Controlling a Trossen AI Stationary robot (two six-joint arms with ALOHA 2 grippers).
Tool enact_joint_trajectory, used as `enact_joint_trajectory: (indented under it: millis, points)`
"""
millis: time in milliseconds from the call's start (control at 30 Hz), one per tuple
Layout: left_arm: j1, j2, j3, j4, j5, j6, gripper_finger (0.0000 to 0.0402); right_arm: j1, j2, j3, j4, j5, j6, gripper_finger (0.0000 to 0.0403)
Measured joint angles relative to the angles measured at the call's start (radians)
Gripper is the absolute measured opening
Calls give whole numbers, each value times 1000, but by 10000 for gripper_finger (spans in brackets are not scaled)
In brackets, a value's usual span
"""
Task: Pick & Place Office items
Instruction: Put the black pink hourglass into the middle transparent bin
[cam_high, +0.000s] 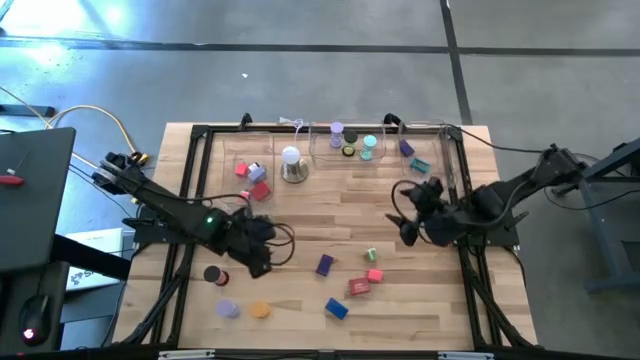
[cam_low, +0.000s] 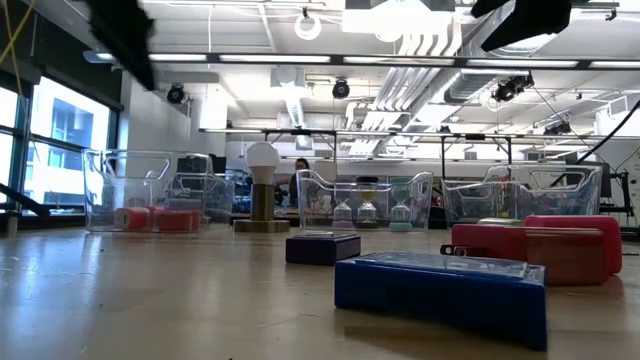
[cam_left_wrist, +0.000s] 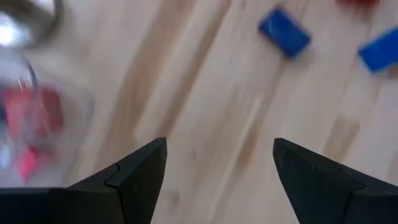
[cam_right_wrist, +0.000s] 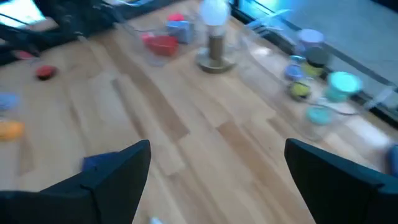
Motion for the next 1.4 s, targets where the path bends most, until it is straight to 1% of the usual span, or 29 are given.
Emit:
enact_joint_trajectory:
  millis: [100,200,267,367,467,600,767,867,967,1033,1233,1400]
  points:
    - [-19,0,3,-82,91,-59,286,23,0,-59,114,13,-40,358]
    - [-21,0,2,-172,159,-73,286,20,0,-117,259,9,-120,359]
    - [-20,0,2,-218,179,-59,286,18,0,-145,336,8,-174,360]
    - [-19,0,2,-254,182,-31,286,11,0,-170,419,7,-250,360]
    - [-20,0,2,-255,203,-87,286,3,0,-179,464,7,-298,360]
    - [-7,0,2,-271,315,-86,286,-6,0,-179,477,7,-316,360]
    - [-4,0,2,-275,415,-109,286,-7,0,-179,477,7,-307,360]
    - [-9,1,2,-276,436,-232,286,-7,0,-179,477,7,-315,360]
    - [-19,1,2,-302,434,-378,286,-7,0,-179,479,7,-315,360]
    - [-27,1,1,-328,434,-448,286,-7,0,-179,485,7,-322,360]
    - [-95,1,0,-356,421,-605,286,-7,0,-179,485,7,-323,360]
    - [-169,1,0,-355,405,-702,286,-7,0,-179,484,7,-323,360]
